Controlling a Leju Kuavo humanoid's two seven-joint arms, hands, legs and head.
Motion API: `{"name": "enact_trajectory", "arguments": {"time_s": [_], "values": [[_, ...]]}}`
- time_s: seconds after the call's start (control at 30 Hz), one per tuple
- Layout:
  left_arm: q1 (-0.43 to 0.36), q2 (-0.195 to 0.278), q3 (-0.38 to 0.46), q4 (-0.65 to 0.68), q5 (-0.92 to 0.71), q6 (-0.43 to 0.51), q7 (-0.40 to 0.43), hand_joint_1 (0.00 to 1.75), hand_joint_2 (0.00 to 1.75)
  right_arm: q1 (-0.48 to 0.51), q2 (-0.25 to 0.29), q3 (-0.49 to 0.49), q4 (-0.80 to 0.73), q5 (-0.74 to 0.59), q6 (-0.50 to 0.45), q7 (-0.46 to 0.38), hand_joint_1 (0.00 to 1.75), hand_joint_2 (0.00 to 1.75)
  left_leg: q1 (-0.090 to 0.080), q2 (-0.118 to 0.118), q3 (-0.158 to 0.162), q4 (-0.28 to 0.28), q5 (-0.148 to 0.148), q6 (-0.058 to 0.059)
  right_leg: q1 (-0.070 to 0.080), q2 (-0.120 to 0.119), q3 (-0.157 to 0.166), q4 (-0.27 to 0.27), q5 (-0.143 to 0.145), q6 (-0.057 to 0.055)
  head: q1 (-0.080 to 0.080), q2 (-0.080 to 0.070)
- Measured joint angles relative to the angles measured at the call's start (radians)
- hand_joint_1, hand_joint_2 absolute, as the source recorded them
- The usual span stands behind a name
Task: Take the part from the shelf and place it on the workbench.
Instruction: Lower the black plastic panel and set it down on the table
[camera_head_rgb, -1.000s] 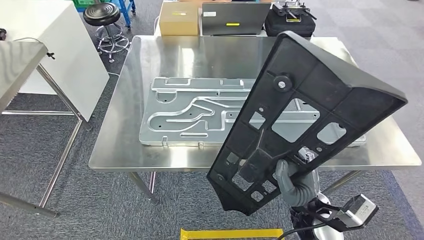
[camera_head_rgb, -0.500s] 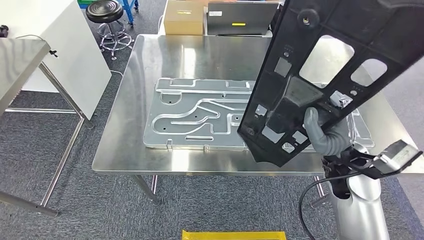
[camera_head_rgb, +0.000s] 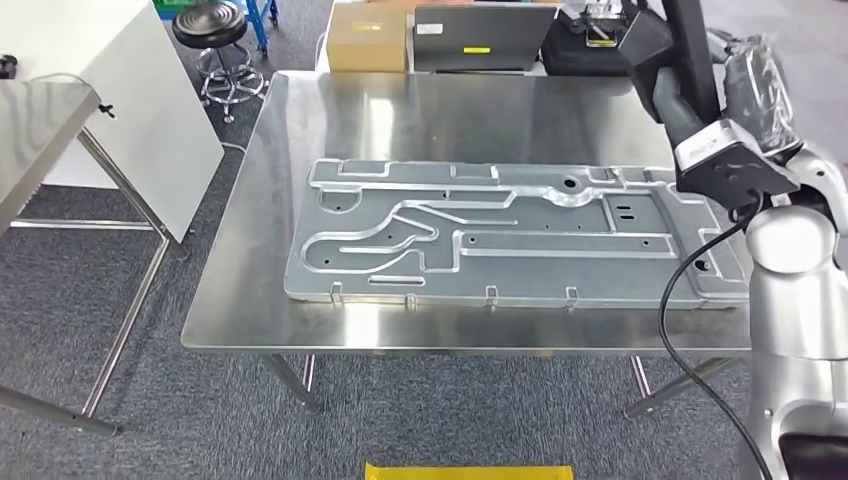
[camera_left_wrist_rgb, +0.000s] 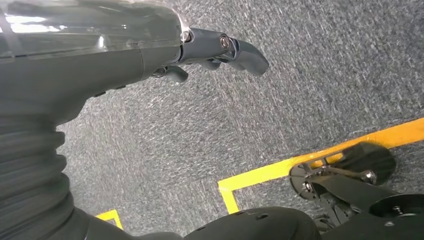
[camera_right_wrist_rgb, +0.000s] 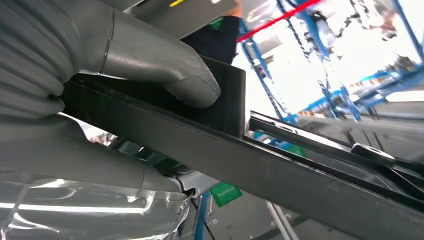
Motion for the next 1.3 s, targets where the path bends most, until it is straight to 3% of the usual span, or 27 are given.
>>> {"name": "enact_trajectory", "arguments": {"time_s": [0.07, 0.13, 0.23, 0.27, 0.3, 0.37, 0.43, 0.47, 0.53, 0.6, 0.67, 0.73, 0.77, 0.8, 0.83, 0.93, 1.0, 1.07, 1.13, 1.23, 1.3], "values": [[0.0, 0.0, 0.0, 0.0, -0.001, -0.004, -0.004, 0.0, 1.75, -0.016, -0.024, 0.017, 0.029, 0.061, -0.026, -0.002, 1.75, 1.75, 0.001, -0.001, 0.0, -0.005, 0.001, 0.013, -0.001, 0.0, -0.002, 0.004, -0.004, 0.009, 0.0, 0.0], [0.0, -0.001, 0.0, 0.0, 0.0, -0.007, -0.009, 0.0, 1.75, -0.048, -0.053, 0.045, 0.08, 0.178, -0.085, -0.004, 1.75, 1.75, 0.006, -0.001, 0.002, -0.009, 0.003, 0.023, -0.005, 0.0, -0.023, 0.051, -0.034, 0.02, 0.0, 0.0], [0.0, -0.001, 0.0, 0.0, 0.0, -0.007, -0.016, 0.0, 1.75, -0.107, -0.077, 0.111, 0.207, 0.399, -0.196, -0.001, 1.75, 1.75, 0.007, 0.0, 0.003, -0.01, 0.002, 0.029, -0.009, 0.001, -0.119, 0.236, -0.11, 0.034, 0.0, 0.0], [0.0, -0.001, 0.0, 0.0, -0.001, -0.007, -0.019, 0.0, 1.75, -0.118, -0.078, 0.138, 0.256, 0.461, -0.221, 0.002, 1.75, 1.75, 0.007, 0.0, 0.004, -0.01, 0.001, 0.029, -0.01, 0.001, -0.145, 0.277, -0.115, 0.036, 0.0, 0.0], [0.0, 0.0, 0.0, 0.0, -0.001, -0.008, -0.02, 0.0, 1.75, -0.126, -0.078, 0.165, 0.305, 0.513, -0.238, 0.006, 1.75, 1.75, 0.007, -0.001, 0.006, -0.01, 0.0, 0.03, -0.011, 0.001, -0.153, 0.281, -0.099, 0.036, 0.0, 0.0], [-0.001, -0.001, 0.0, 0.0, -0.001, -0.009, -0.021, 0.0, 1.75, -0.139, -0.077, 0.217, 0.401, 0.594, -0.264, 0.015, 1.75, 1.75, 0.007, -0.004, 0.011, -0.01, -0.002, 0.029, -0.012, 0.001, -0.115, 0.176, -0.021, 0.03, 0.0, 0.0], [-0.002, -0.001, 0.0, 0.0, -0.001, -0.011, -0.021, 0.0, 1.75, -0.161, -0.073, 0.263, 0.493, 0.649, -0.286, 0.023, 1.75, 1.75, 0.004, -0.009, 0.011, -0.009, -0.004, 0.025, -0.006, 0.002, -0.06, 0.048, 0.033, 0.02, 0.0, 0.0], [-0.002, -0.002, 0.0, 0.0, -0.001, -0.012, -0.022, 0.0, 1.75, -0.173, -0.07, 0.283, 0.533, 0.666, -0.292, 0.027, 1.75, 1.75, 0.003, -0.011, 0.009, -0.009, -0.004, 0.021, -0.003, 0.002, -0.047, 0.013, 0.041, 0.015, 0.0, 0.0], [-0.003, -0.002, 0.0, 0.0, -0.001, -0.013, -0.022, 0.0, 1.75, -0.186, -0.062, 0.32, 0.602, 0.689, -0.296, 0.035, 1.75, 1.75, 0.001, -0.013, 0.007, -0.012, -0.003, 0.013, 0.001, 0.003, -0.044, -0.002, 0.039, 0.008, 0.0, 0.0], [-0.004, -0.001, 0.0, 0.0, -0.001, -0.015, -0.022, 0.0, 1.75, -0.19, -0.049, 0.352, 0.662, 0.704, -0.297, 0.038, 1.75, 1.75, -0.001, -0.012, 0.004, -0.004, -0.013, 0.002, -0.006, 0.001, -0.038, -0.01, 0.041, -0.002, 0.0, 0.0], [-0.007, 0.0, 0.0, 0.0, -0.001, -0.018, -0.022, 0.0, 1.75, -0.198, -0.031, 0.382, 0.728, 0.715, -0.299, 0.039, 1.75, 1.75, -0.003, -0.009, -0.031, 0.071, -0.055, -0.008, -0.011, -0.001, -0.031, -0.018, 0.044, -0.011, 0.0, 0.0], [-0.011, 0.0, 0.0, 0.0, 0.0, -0.021, -0.022, 0.0, 1.75, -0.204, -0.017, 0.409, 0.791, 0.721, -0.3, 0.039, 1.75, 1.75, -0.004, -0.007, -0.1, 0.205, -0.108, -0.015, -0.009, -0.002, -0.029, -0.019, 0.042, -0.015, 0.0, 0.0], [-0.013, 0.0, 0.0, 0.0, 0.001, -0.022, -0.022, 0.0, 1.75, -0.204, -0.012, 0.419, 0.814, 0.723, -0.3, 0.039, 1.75, 1.75, -0.004, -0.007, -0.127, 0.254, -0.119, -0.016, -0.008, -0.003, -0.029, -0.018, 0.041, -0.016, 0.0, 0.0], [-0.013, 0.0, 0.0, 0.0, 0.001, -0.022, -0.022, 0.0, 1.75, -0.204, -0.007, 0.427, 0.834, 0.723, -0.3, 0.038, 1.75, 1.75, -0.004, -0.007, -0.14, 0.269, -0.112, -0.017, -0.007, -0.003, -0.028, -0.016, 0.04, -0.017, 0.0, 0.0], [-0.013, 0.0, 0.0, 0.0, 0.001, -0.022, -0.022, 0.0, 1.75, -0.206, -0.003, 0.434, 0.85, 0.723, -0.3, 0.037, 1.75, 1.75, -0.003, -0.006, -0.133, 0.246, -0.087, -0.017, -0.006, -0.003, -0.028, -0.013, 0.038, -0.017, 0.0, 0.0], [-0.011, 0.001, 0.0, 0.0, 0.003, -0.022, -0.022, 0.0, 1.75, -0.221, 0.007, 0.446, 0.888, 0.716, -0.293, 0.027, 1.75, 1.75, -0.002, -0.005, -0.053, 0.064, 0.003, -0.009, -0.004, 0.001, -0.031, 0.003, 0.026, -0.009, 0.0, 0.0], [-0.01, 0.001, 0.0, 0.0, 0.008, -0.022, -0.022, 0.0, 1.75, -0.235, 0.012, 0.454, 0.911, 0.707, -0.286, 0.017, 0.87, 0.87, -0.003, -0.006, -0.028, 0.009, 0.013, 0.003, -0.001, 0.004, -0.036, 0.011, 0.021, -0.001, 0.0, 0.0], [-0.009, 0.0, 0.0, 0.0, 0.013, -0.023, -0.025, 0.0, 1.75, -0.242, 0.016, 0.461, 0.929, 0.698, -0.284, 0.009, 0.0, 0.0, -0.003, -0.006, -0.025, 0.004, 0.014, 0.015, 0.0, 0.005, -0.037, 0.013, 0.018, 0.008, 0.001, 0.0], [-0.009, 0.0, 0.0, 0.0, 0.013, -0.024, -0.027, 0.0, 1.75, -0.249, 0.019, 0.465, 0.943, 0.687, -0.286, 0.002, 0.0, 0.0, 0.0, -0.006, -0.022, 0.0, 0.017, 0.025, -0.003, 0.004, -0.047, 0.041, -0.003, 0.018, 0.001, 0.0], [-0.009, 0.0, 0.0, 0.0, 0.011, -0.024, -0.027, 0.0, 1.75, -0.262, 0.023, 0.47, 0.97, 0.669, -0.293, -0.005, 0.0, 0.0, 0.001, -0.006, -0.021, -0.002, 0.017, 0.033, -0.008, 0.004, -0.122, 0.203, -0.085, 0.033, 0.001, 0.0], [-0.008, 0.0, 0.0, 0.0, 0.013, -0.02, -0.025, 0.0, 1.75, -0.261, 0.025, 0.475, 0.986, 0.657, -0.298, -0.006, 0.0, 0.0, 0.001, -0.006, -0.02, -0.001, 0.016, 0.034, -0.01, 0.004, -0.162, 0.28, -0.101, 0.036, 0.001, 0.0]]}}
